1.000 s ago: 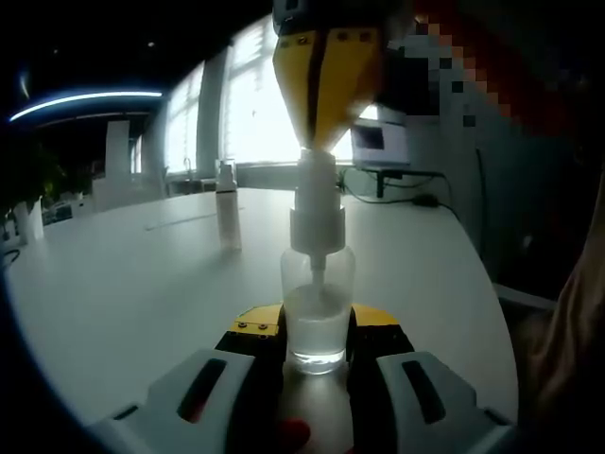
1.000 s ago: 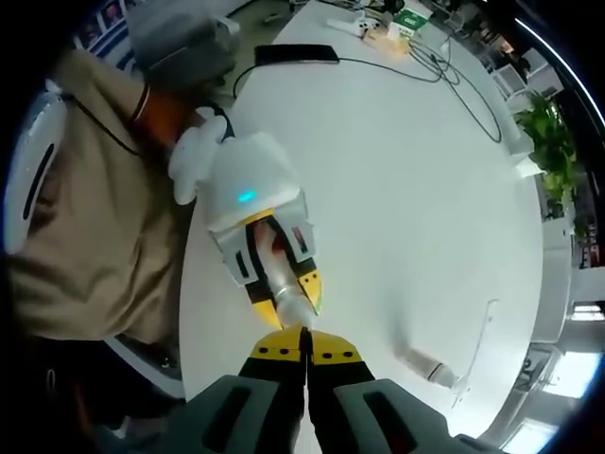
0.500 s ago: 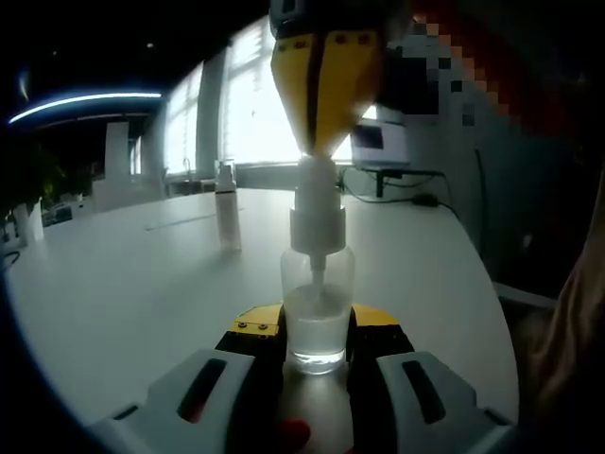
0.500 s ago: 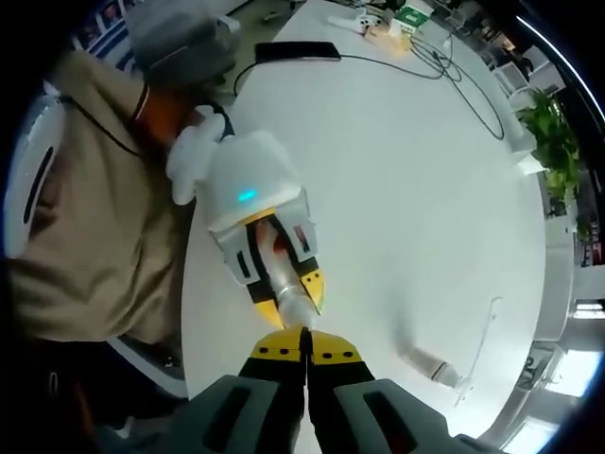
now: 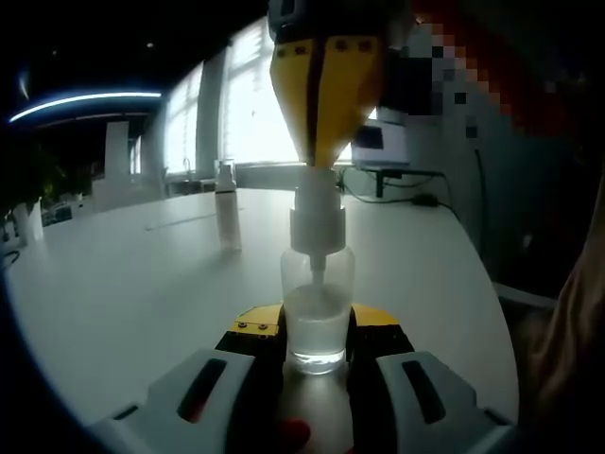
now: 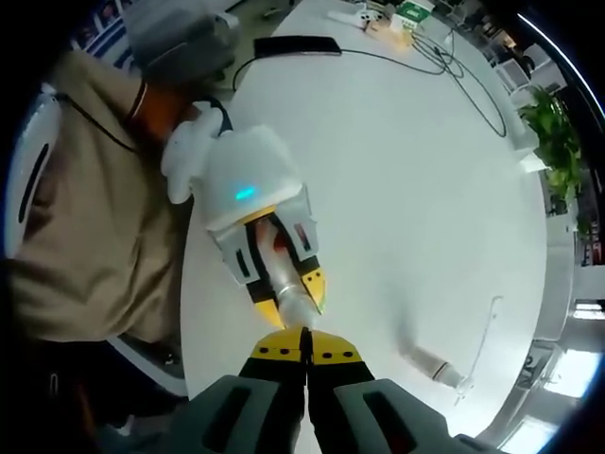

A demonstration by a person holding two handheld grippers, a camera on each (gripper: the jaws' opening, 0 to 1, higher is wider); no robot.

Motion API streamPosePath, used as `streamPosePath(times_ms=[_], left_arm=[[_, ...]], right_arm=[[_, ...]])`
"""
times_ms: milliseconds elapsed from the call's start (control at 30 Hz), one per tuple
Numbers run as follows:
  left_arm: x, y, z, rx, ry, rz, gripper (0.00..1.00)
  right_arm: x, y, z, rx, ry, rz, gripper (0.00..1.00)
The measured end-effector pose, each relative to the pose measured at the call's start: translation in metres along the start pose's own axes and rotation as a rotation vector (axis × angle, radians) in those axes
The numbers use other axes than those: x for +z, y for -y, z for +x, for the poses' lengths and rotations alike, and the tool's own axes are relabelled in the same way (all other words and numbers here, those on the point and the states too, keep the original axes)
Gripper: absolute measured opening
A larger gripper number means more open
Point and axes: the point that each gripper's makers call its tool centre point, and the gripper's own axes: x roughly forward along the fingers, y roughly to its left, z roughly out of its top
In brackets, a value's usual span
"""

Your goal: Clamp pump bottle remove cover press pump head put on cover

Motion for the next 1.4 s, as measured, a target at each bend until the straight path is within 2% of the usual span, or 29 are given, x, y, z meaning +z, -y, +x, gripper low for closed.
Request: streamPosePath(times_ms=[600,1067,1400], left_arm=[[0.0003,-0.0004,0.0013,0.001,0.0,-0.001,0.15],[0.0011,0.0011,0.0009,0.002,0.0,0.003,0.15],[0.0011,0.0019,0.0002,0.002,0.001,0.005,0.15]], right_arm=[[-0.0016,0.0004,-0.0006,0.002,0.005,0.003,0.0],[-0.0015,0.0022,-0.0071,-0.039,-0.037,-0.015,0.0],[-0.0008,0.0024,-0.0069,-0.034,-0.016,-0.014,0.0]])
